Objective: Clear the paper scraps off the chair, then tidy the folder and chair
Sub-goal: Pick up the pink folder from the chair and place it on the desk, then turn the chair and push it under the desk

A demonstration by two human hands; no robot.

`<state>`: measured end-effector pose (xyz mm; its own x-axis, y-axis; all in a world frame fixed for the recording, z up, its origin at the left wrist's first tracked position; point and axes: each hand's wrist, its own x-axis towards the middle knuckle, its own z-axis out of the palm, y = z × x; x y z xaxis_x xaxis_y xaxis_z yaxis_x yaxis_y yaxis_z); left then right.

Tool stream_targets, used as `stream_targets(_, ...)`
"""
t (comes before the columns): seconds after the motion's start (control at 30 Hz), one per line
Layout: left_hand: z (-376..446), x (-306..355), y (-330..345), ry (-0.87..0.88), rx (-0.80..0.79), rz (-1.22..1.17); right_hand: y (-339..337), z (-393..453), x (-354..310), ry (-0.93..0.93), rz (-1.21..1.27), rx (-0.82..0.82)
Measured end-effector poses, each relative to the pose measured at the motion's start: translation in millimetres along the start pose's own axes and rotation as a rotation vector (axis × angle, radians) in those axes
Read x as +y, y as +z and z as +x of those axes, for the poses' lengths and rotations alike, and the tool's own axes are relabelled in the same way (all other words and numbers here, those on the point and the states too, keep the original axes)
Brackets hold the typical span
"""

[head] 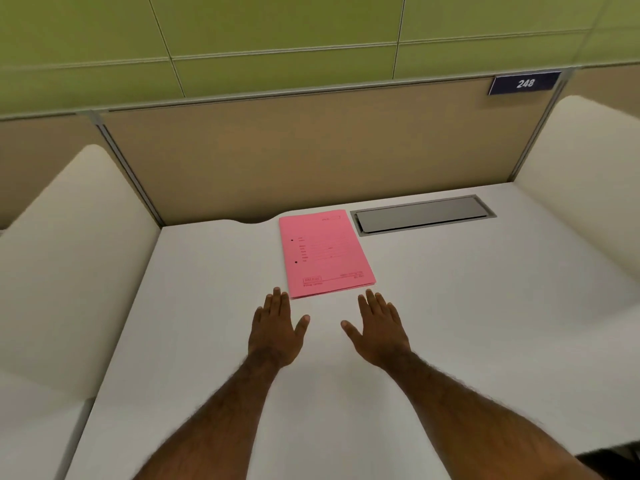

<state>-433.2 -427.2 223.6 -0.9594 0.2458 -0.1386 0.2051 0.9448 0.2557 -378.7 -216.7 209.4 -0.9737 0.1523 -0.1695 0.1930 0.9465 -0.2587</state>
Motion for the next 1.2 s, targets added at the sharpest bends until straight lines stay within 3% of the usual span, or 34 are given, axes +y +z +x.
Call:
stream_targets(0.47, -233, -4, -24, 0.119, 0.060, 0.082, -10, -240, -38, -0.053, -0.006, 0.166)
stream_targets(0.73, -317, 23, -22, 0.131, 0.106, 0.098, -10, -330, -12, -0.018, -0.001, 0.175)
stream_targets(1.2, -489, 123, 9, -0.021, 0.213, 0.026, -27, -492, 74, -0.158, -0.015, 0.256)
